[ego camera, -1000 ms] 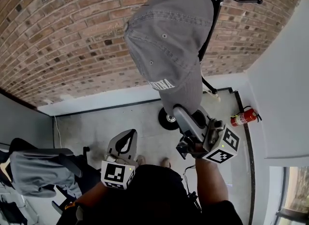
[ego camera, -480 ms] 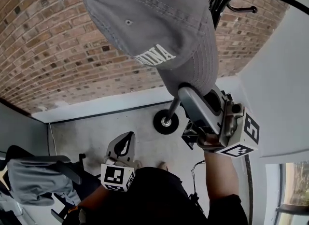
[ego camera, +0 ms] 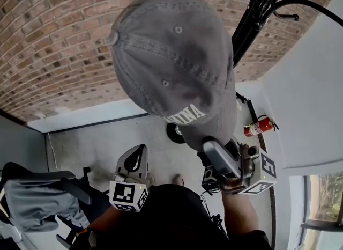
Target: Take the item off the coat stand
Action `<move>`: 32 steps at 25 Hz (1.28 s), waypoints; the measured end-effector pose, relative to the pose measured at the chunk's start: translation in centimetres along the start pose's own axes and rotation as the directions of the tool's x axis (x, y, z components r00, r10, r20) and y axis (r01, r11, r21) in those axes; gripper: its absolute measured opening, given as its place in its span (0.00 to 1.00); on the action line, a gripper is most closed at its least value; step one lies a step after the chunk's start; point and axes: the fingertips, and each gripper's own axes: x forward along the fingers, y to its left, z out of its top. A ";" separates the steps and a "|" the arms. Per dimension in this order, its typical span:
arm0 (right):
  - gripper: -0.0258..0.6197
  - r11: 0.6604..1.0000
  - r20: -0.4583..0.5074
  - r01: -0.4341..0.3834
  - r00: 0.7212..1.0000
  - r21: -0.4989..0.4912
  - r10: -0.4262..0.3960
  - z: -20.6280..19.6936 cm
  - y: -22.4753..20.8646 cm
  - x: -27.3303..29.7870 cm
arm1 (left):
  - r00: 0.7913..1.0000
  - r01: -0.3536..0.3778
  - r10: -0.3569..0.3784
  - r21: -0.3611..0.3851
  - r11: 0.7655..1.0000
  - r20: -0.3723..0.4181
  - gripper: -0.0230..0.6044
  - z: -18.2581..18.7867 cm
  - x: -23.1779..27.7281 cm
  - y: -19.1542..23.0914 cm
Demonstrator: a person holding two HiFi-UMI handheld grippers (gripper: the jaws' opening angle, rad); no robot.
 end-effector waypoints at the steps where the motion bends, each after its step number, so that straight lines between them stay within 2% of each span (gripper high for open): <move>1: 0.09 0.999 -0.002 0.027 1.000 0.024 -0.027 -1.2 0.1 -0.6 | 1.000 0.015 -0.015 -0.006 1.000 -0.007 0.08 -0.3 -0.1 0.3; 4: 0.09 0.989 -0.016 0.121 0.993 0.081 -0.120 -4.7 0.6 -2.8 | 0.997 0.070 -0.070 -0.014 0.997 -0.032 0.08 -1.3 0.0 1.1; 7: 0.09 0.961 -0.038 0.245 0.970 0.128 -0.242 -8.4 0.9 -5.3 | 0.986 0.148 -0.149 -0.019 0.989 -0.071 0.08 -2.7 0.4 1.1; 11: 0.09 0.895 -0.022 0.414 0.909 0.164 -0.416 -11.8 2.1 -8.6 | 0.948 0.292 -0.291 -0.011 0.956 -0.131 0.08 -4.4 0.9 -0.5; 15: 0.09 0.846 0.019 0.499 0.859 0.186 -0.511 -13.4 3.4 -12.1 | 0.912 0.389 -0.381 0.023 0.921 -0.149 0.08 -4.9 1.2 -3.2; 18: 0.09 0.822 0.042 0.534 0.833 0.198 -0.551 -13.5 4.7 -14.6 | 0.901 0.414 -0.406 0.026 0.910 -0.152 0.08 -4.9 0.8 -5.3; 22: 0.09 0.807 0.075 0.553 0.814 0.207 -0.576 -12.8 6.4 -17.9 | 0.901 0.415 -0.406 0.028 0.909 -0.151 0.08 -4.8 0.3 -7.8; 27: 0.09 0.812 0.113 0.541 0.812 0.220 -0.572 -11.8 8.9 -22.5 | 0.904 0.409 -0.397 0.053 0.911 -0.155 0.08 -5.1 -1.1 -12.4; 32: 0.09 0.827 0.150 0.507 0.822 0.244 -0.549 -10.7 11.0 -27.1 | 0.914 0.387 -0.371 0.081 0.918 -0.166 0.08 -5.8 -2.7 -17.5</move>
